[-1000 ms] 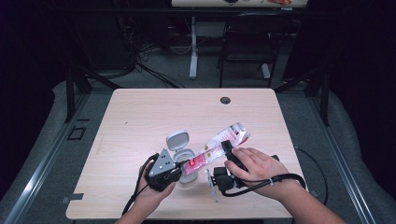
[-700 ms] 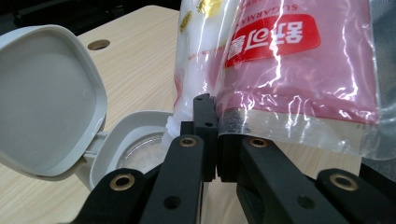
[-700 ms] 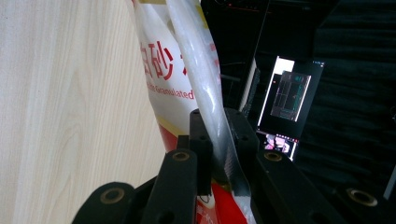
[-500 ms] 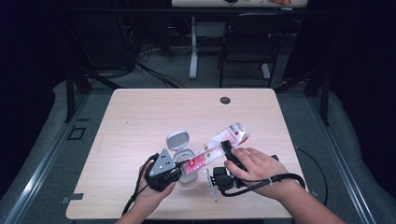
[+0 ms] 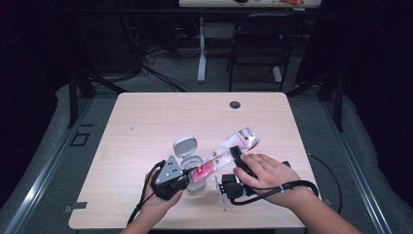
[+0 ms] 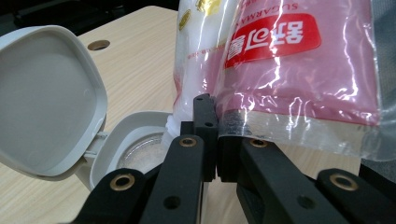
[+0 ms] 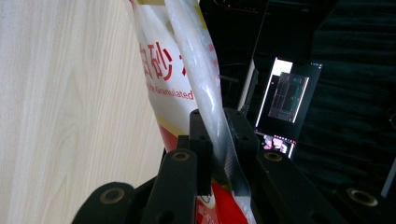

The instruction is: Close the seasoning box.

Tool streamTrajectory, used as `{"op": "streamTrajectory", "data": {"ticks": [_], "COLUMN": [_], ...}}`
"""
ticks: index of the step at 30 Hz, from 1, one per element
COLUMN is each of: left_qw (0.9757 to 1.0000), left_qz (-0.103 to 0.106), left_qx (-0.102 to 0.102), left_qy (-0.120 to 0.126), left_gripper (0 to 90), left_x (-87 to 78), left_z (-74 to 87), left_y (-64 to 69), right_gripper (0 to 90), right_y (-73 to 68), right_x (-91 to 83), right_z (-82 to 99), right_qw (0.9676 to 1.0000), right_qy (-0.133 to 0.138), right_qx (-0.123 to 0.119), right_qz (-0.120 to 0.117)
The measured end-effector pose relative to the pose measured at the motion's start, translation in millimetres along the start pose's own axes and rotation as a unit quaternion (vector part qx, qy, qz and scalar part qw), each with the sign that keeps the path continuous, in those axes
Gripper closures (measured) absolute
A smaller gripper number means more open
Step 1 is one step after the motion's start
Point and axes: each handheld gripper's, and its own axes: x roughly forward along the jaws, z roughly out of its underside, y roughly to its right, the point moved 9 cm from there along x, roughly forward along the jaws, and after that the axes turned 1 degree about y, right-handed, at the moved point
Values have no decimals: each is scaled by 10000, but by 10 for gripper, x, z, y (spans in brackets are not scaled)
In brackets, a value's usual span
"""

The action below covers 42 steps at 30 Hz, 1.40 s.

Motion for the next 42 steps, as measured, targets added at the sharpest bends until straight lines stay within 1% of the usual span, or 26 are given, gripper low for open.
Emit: {"op": "streamTrajectory", "data": {"ticks": [5, 14, 16, 18, 26, 28, 33, 36, 42], "left_qw": [10000, 10000, 10000, 10000, 10000, 10000, 10000, 10000, 10000], "left_qz": [-6, 1, 6, 10, 3, 6, 4, 6, 5], "left_qx": [9, 15, 12, 13, 25, 19, 30, 24, 23], "left_qy": [2, 20, 28, 38, 21, 35, 33, 27, 24], "left_gripper": [895, 895, 895, 895, 895, 895, 895, 895, 895], "left_x": [-8, -12, -12, -11, -15, -11, -9, -9, -10], "left_z": [-9, -15, -16, -18, -15, -16, -17, -16, -14], "left_y": [5, 9, 12, 17, 12, 14, 15, 19, 19], "right_gripper": [827, 836, 836, 837, 839, 840, 841, 842, 843], "right_y": [24, 39, 41, 55, 54, 62, 65, 74, 71], "right_x": [-14, -16, -16, -27, -23, -27, -24, -33, -35], "right_z": [3, -6, -9, -6, -21, -19, -23, -18, -22], "right_qw": [10000, 10000, 10000, 9999, 10000, 10000, 10000, 10000, 10000], "right_qy": [-47, -21, -1, -38, 30, 2, 34, -9, 9], "right_qx": [-52, -67, -61, -94, -20, -61, -9, -54, -51], "right_qz": [11, -7, 25, 51, 53, 46, 58, 50, 43]}}
